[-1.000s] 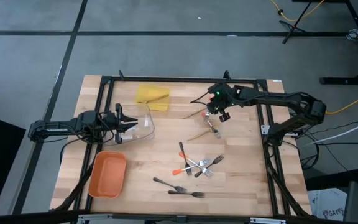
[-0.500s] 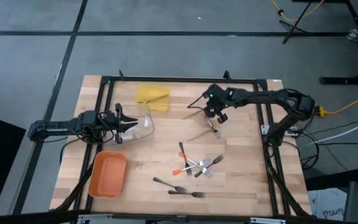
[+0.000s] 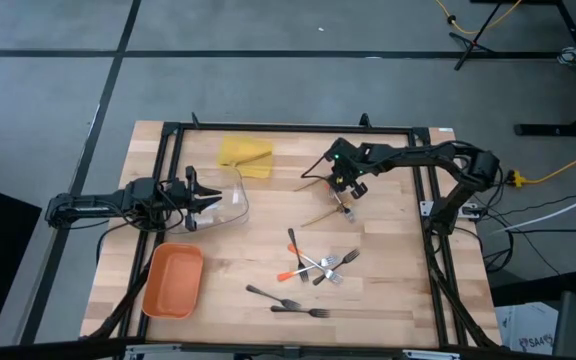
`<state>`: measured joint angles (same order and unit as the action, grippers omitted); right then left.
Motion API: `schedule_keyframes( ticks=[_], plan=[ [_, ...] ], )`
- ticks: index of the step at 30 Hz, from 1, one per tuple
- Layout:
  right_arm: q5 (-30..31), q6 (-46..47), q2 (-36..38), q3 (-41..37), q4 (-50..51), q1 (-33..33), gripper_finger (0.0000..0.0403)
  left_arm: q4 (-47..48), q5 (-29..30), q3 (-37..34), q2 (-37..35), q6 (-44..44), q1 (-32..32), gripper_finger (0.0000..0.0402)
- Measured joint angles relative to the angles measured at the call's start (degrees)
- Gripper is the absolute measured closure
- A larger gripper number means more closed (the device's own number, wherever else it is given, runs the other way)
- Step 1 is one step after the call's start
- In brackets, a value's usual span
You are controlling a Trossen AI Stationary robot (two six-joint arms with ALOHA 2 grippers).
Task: Sort silverware by color (type)
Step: Put the orange fork into the transparent bin
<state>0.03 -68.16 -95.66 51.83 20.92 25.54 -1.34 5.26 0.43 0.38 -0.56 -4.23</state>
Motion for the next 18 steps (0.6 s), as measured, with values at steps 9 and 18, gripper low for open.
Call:
schedule_keyframes(
  ticks=[9,18],
  plan=[
    [0.6,-1.6,-1.1,0.0,-0.1,0.0,0.0363,0.0,0.0,0.0,0.0,0.0,0.0,0.0338],
    [0.5,-1.7,-1.1,0.0,0.2,0.0,0.0363,0.0,0.0,0.0,0.0,0.0,0.0,0.0338]
  ],
)
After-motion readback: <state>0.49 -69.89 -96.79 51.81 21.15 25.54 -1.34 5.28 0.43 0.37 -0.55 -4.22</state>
